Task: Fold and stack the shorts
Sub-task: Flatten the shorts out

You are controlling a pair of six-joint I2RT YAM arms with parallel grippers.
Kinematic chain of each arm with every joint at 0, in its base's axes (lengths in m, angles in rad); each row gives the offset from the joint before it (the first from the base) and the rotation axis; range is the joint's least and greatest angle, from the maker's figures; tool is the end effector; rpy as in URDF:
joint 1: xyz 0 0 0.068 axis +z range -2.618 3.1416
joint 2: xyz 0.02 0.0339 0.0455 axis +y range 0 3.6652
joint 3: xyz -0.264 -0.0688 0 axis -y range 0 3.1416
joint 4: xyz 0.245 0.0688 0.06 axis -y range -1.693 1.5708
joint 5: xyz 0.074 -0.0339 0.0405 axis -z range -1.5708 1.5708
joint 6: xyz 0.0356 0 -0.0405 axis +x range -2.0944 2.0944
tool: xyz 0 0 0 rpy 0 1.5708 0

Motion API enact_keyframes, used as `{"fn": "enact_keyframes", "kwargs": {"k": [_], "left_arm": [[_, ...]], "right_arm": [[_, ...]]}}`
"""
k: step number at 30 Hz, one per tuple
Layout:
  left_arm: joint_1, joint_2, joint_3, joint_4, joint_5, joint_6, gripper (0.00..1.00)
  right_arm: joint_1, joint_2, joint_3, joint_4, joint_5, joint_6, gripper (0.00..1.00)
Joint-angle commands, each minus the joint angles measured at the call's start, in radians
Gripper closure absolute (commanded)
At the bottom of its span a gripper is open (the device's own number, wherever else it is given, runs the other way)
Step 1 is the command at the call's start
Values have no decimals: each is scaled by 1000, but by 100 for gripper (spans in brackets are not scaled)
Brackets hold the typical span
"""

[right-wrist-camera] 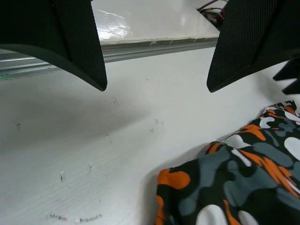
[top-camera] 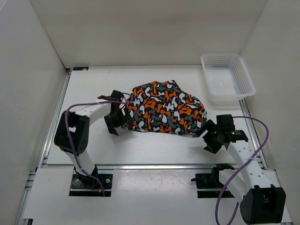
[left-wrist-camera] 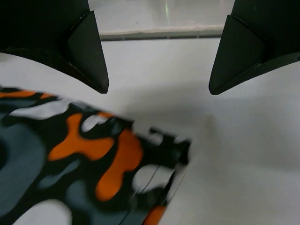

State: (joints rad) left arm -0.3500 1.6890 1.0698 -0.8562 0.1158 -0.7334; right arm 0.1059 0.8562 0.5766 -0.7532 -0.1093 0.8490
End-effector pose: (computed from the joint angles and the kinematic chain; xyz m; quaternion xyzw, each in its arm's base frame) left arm 0.2765 -0.1053 0.1735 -0.1873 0.9794 -0.0741 0.0110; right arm 0.1538 0.0203 0.2090 0.3360 0.9022 0.1687 0.2115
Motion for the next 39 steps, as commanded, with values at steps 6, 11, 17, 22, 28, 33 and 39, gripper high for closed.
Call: {"fn": "enact_keyframes", "kwargs": {"k": [6, 11, 17, 22, 28, 33, 39], "left_arm": [[16, 181, 174, 98, 44, 74, 14], [25, 221, 197, 98, 86, 95, 90], [34, 126, 234, 79, 87, 106, 90], [45, 66, 329, 0, 65, 115, 90], [132, 49, 746, -193, 44, 157, 90], [291, 141, 1435, -331, 139, 137, 90], [401, -122, 1283, -189, 271, 114, 90]], "right_arm": [[-25, 73, -84, 335, -66, 67, 12], [-15, 227, -45, 420, -11, 78, 20], [-8, 371, 12, 466, 86, 51, 35], [2, 521, 153, 491, 148, 12, 96], [-11, 636, 685, 364, 90, -139, 100], [-11, 765, 1375, 187, -56, -258, 100], [50, 597, 1328, 238, -106, -382, 100]]}}
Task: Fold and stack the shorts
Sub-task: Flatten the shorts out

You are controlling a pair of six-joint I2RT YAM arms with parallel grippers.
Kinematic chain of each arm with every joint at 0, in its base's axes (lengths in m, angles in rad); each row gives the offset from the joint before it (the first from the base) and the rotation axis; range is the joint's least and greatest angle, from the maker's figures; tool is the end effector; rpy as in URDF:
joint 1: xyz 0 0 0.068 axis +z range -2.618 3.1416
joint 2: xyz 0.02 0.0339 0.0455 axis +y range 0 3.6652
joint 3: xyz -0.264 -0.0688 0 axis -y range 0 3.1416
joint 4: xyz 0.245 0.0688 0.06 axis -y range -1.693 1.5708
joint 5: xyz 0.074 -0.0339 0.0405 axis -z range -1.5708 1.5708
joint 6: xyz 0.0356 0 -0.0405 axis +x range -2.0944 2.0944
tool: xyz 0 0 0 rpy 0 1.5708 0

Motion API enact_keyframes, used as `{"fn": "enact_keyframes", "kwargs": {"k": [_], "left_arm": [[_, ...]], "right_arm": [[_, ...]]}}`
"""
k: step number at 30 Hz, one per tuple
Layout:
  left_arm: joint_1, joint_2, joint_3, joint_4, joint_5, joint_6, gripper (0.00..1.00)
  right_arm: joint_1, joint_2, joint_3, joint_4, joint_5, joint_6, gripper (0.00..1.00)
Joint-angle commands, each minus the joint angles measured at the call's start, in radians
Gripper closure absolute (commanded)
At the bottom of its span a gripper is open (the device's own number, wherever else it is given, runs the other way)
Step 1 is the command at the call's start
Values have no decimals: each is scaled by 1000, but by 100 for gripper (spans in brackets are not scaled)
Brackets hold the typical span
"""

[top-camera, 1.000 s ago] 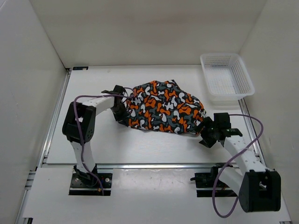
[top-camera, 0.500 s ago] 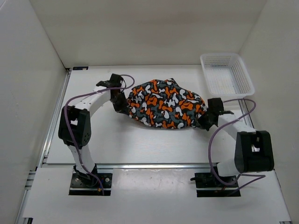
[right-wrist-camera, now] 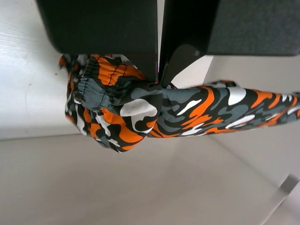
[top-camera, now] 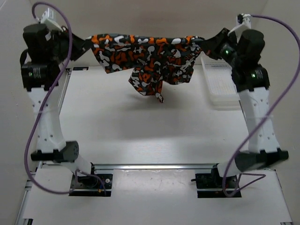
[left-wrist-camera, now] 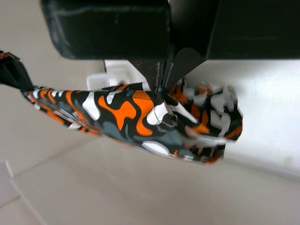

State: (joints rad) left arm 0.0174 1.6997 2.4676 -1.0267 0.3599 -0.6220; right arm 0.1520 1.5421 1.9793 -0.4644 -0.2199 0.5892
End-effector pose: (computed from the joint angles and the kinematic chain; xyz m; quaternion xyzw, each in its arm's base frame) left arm 0.2924 -0.0075 0.5612 -0.1414 0.7744 -0.3141 0.5307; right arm 0.3128 0.0558 0.5325 0.0798 0.7120 0.3244 0.6177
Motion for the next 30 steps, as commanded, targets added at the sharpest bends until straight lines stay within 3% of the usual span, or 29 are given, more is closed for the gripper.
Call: {"fn": "enact_keyframes", "kwargs": {"k": [1, 3, 7, 10, 13, 14, 15, 17, 20, 25, 30], "left_arm": [[33, -184, -282, -9, 16, 2, 90], [33, -282, -462, -9, -28, 13, 90], [33, -600, -1076, 40, -80, 13, 90], [42, -750, -1315, 40, -165, 22, 90], [42, -790, -1519, 50, -110, 22, 90], [42, -790, -1589, 50, -92, 22, 90], [32, -790, -1617, 66, -72, 22, 90], [6, -778, -1638, 103, -56, -8, 90], [-5, -752, -1618, 103, -70, -18, 90], [-5, -729, -1563, 71, -128, 1, 90], [-5, -729, -1563, 71, -128, 1, 90]], "right_arm": [[17, -132, -145, -11, 5, -140, 100], [64, -270, -388, 18, 17, -192, 100], [184, -527, -791, 10, 108, -189, 100], [222, -646, -1042, -28, 158, -94, 98], [222, -671, -1146, -140, 211, 31, 64], [222, -671, -1187, -176, 202, 55, 46], [222, -671, -1204, -189, 202, 81, 36], [213, -637, -1231, -242, 224, 194, 30], [189, -577, -1283, -235, 173, 282, 30], [190, -639, -1444, -30, -8, 446, 29], [248, -678, -1580, 85, 36, 575, 30]]}}
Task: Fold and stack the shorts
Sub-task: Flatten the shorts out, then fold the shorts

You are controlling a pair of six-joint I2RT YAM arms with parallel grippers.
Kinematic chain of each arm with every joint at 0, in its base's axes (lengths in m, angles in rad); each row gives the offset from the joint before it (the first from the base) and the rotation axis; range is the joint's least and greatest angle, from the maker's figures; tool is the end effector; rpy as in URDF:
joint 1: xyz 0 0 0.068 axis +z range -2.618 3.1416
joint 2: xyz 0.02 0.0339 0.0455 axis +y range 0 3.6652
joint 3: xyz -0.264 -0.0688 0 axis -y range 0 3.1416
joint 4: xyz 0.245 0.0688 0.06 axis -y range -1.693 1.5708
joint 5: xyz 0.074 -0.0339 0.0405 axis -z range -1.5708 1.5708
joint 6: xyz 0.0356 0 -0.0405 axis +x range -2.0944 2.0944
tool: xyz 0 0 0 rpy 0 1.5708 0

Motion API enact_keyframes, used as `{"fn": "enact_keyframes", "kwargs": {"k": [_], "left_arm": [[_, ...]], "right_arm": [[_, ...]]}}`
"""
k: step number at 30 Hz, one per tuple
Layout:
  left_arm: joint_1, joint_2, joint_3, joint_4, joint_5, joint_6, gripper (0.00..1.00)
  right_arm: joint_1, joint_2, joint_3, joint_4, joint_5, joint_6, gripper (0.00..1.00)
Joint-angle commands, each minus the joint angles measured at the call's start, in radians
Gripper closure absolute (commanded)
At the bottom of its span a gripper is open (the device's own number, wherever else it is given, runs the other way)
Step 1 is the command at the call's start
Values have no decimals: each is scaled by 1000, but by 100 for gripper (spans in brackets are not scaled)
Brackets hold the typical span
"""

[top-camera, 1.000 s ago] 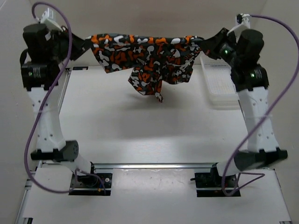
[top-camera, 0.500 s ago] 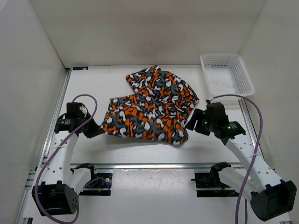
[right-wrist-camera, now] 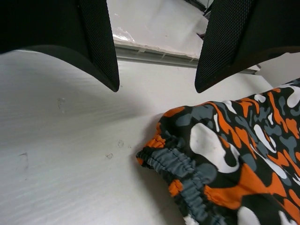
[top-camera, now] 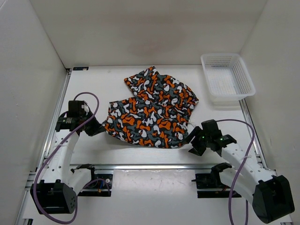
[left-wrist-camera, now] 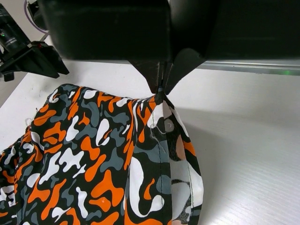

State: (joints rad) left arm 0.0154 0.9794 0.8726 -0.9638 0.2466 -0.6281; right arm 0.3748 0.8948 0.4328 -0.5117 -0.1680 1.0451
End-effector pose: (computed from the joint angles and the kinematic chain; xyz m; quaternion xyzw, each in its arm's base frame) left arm 0.1750 -0.0060 0.2710 -0.2752 0.9218 -0.1877 0.1982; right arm 0.1488 0.0649 0.1737 0.2899 0.9075 0.2519 0.1700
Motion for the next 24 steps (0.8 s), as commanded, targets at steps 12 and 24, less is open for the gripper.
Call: {"fn": "enact_keyframes", "kwargs": {"k": [12, 24], "left_arm": [[-3, 1, 42, -1, -43, 7, 90], [-3, 113, 273, -35, -78, 7, 90]], "right_arm": [[82, 335, 20, 380, 137, 66, 49], [29, 228, 334, 15, 309, -114, 100]]}}
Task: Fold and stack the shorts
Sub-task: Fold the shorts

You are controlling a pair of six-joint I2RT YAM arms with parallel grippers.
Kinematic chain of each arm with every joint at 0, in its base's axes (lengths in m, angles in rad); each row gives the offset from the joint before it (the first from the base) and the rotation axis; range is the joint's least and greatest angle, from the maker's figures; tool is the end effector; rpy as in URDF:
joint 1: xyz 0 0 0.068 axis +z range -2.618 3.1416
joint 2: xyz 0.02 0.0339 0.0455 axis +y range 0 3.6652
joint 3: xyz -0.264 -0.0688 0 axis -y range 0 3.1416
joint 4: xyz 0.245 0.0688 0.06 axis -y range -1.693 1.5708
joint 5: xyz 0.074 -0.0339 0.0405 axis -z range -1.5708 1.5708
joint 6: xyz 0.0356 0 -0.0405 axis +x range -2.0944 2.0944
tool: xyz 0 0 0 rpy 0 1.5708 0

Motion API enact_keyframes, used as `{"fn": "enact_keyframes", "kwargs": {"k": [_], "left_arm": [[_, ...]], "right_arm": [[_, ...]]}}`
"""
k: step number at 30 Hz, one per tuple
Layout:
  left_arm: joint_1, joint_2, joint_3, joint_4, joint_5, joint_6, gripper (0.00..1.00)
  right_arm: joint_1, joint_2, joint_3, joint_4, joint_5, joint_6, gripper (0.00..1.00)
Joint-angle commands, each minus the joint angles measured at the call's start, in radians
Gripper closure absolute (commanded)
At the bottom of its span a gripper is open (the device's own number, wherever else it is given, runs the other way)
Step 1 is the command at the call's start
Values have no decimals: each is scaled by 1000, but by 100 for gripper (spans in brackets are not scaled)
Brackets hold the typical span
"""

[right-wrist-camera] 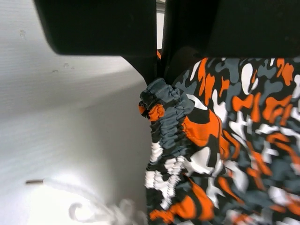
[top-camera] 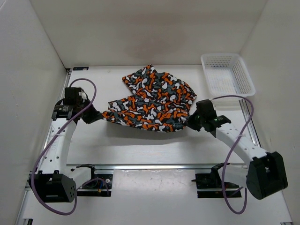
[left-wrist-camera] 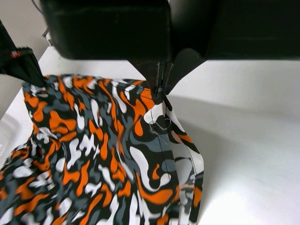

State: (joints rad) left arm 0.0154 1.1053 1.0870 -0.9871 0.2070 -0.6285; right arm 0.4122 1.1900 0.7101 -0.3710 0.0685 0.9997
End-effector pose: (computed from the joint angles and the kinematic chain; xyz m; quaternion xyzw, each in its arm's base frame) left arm 0.2060 -0.0041 0.3130 -0.2749 0.9152 -0.1783 0.2346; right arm 0.2201 0.0936 0.2164 0.2824 0.8918 0.2040 0.2887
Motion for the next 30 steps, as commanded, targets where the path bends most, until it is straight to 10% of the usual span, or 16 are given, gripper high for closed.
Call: {"fn": "enact_keyframes", "kwargs": {"k": [1, 17, 23, 30], "left_arm": [[-3, -13, 59, -24, -38, 7, 90], [-3, -130, 44, -87, -61, -4, 90], [-3, -180, -111, -50, -1, -22, 90], [-3, -180, -145, -39, 12, -22, 90]], "right_arm": [[-9, -82, 57, -141, 82, -69, 100], [-27, -222, 80, -368, 128, -148, 100], [-27, -193, -130, -216, -73, -50, 62], [-27, -95, -182, -102, -118, -4, 58]]}}
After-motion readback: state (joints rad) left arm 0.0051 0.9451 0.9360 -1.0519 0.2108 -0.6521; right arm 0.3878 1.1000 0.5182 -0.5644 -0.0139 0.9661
